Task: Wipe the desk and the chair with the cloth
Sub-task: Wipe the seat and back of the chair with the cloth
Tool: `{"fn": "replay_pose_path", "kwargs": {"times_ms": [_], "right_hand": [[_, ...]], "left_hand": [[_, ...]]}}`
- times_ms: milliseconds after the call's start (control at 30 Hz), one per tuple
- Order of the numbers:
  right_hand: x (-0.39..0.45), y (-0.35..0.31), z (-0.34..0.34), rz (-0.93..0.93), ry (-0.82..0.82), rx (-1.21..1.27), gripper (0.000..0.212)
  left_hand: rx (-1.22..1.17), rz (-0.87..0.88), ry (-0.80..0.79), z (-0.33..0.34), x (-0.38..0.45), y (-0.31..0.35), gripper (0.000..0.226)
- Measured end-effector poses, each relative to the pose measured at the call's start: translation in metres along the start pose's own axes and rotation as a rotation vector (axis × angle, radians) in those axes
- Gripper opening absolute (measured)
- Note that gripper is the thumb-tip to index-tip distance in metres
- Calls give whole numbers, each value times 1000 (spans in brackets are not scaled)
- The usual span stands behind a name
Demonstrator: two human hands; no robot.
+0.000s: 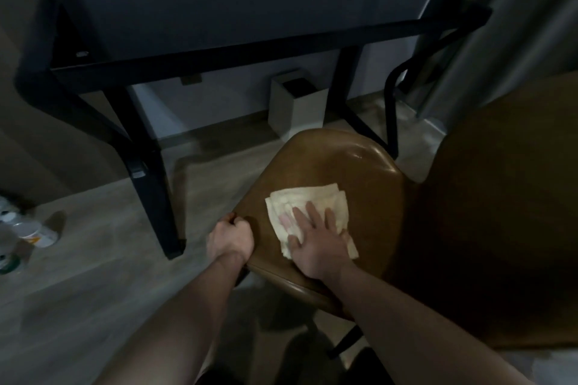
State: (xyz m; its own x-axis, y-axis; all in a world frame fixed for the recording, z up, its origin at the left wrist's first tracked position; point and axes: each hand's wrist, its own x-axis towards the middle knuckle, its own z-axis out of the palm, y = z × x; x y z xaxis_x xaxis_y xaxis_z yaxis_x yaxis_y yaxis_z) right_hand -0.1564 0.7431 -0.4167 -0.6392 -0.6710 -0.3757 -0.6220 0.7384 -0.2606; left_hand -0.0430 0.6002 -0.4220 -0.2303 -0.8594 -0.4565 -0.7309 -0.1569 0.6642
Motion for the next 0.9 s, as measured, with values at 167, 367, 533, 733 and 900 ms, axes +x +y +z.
{"fn": "replay_pose_path", "kwargs": {"times_ms": [167,367,533,733,900], "right_hand": [[-32,29,-1,234,-10,43,71],[-17,26,-6,412,47,69,77],[37,35,-26,585,68,126,79],[99,62,-48,658,148,124,77],[125,76,-54,623,248,81,79]], "left_hand": [[37,13,-15,-4,-3,1,51],[78,41,-26,-1,5,-2,53],[127,78,-25,5,17,-8,54],[152,96,0,13,33,-14,54],[146,97,12,16,35,-9,53]]}}
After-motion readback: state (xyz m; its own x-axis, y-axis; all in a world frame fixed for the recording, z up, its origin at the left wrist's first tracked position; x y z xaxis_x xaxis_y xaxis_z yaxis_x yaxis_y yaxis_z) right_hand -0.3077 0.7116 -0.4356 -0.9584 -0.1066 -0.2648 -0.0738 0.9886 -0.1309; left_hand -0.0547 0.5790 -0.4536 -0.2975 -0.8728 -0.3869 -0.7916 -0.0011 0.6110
